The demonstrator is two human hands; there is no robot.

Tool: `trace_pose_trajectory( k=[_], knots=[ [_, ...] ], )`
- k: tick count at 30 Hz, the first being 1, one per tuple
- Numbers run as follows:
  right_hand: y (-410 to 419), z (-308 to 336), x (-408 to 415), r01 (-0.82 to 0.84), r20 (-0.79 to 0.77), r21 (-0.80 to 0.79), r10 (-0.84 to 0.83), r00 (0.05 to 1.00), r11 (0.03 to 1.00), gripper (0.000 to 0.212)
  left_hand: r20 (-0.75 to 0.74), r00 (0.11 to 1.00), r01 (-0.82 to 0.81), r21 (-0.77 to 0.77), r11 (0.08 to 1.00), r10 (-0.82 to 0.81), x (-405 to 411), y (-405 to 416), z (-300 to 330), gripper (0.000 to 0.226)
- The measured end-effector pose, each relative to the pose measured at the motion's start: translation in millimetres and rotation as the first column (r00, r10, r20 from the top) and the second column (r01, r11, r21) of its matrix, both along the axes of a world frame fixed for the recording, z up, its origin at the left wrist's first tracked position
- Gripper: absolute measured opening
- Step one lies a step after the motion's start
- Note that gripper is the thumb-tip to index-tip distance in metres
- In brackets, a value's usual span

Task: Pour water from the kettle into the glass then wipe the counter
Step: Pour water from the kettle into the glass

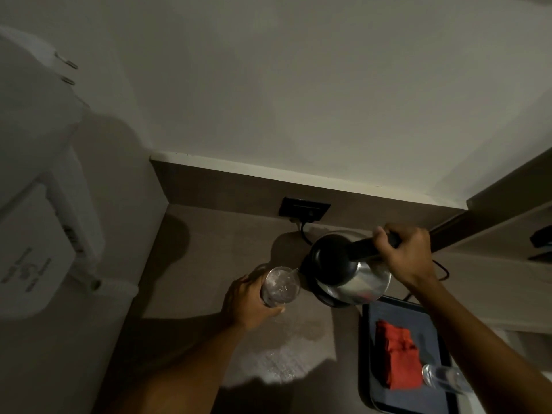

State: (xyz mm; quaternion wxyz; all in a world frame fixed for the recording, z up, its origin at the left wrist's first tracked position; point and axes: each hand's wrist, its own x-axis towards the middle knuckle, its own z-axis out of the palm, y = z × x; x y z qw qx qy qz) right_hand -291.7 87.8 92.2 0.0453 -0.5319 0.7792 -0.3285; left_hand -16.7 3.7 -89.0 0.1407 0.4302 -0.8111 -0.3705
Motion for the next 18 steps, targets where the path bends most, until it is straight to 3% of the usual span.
trace_pose_trajectory(
  k=[4, 8, 15, 18],
  knots=[
    [17.8, -39.1, -16.8, 0.183, 0.273, -0.058, -0.161, 0.949, 0.981, 0.039, 0.0, 1.0, -0.022, -0.005, 1.0, 0.022, 0.0, 2.0, 0.1, 0.094],
    [24.8, -59.7, -34.3, 0.273, 0.478, -0.137, -0.177, 0.86, 0.952, 0.046, 0.01, 0.999, -0.045, -0.006, 0.999, 0.045, -0.6, 3.7, -0.5, 0.093],
    [33.2, -89.3, -51.8, 0.354, 0.676, -0.122, -0.183, 0.713, 0.927, 0.069, 0.045, 0.998, -0.04, 0.022, 0.999, 0.039, -3.4, 3.4, -1.8, 0.097],
    [30.8, -90.1, -49.5, 0.32, 0.659, -0.124, -0.163, 0.734, 0.939, 0.045, 0.066, 0.997, -0.035, 0.026, 0.999, 0.033, -4.5, 3.4, -1.9, 0.098]
  ],
)
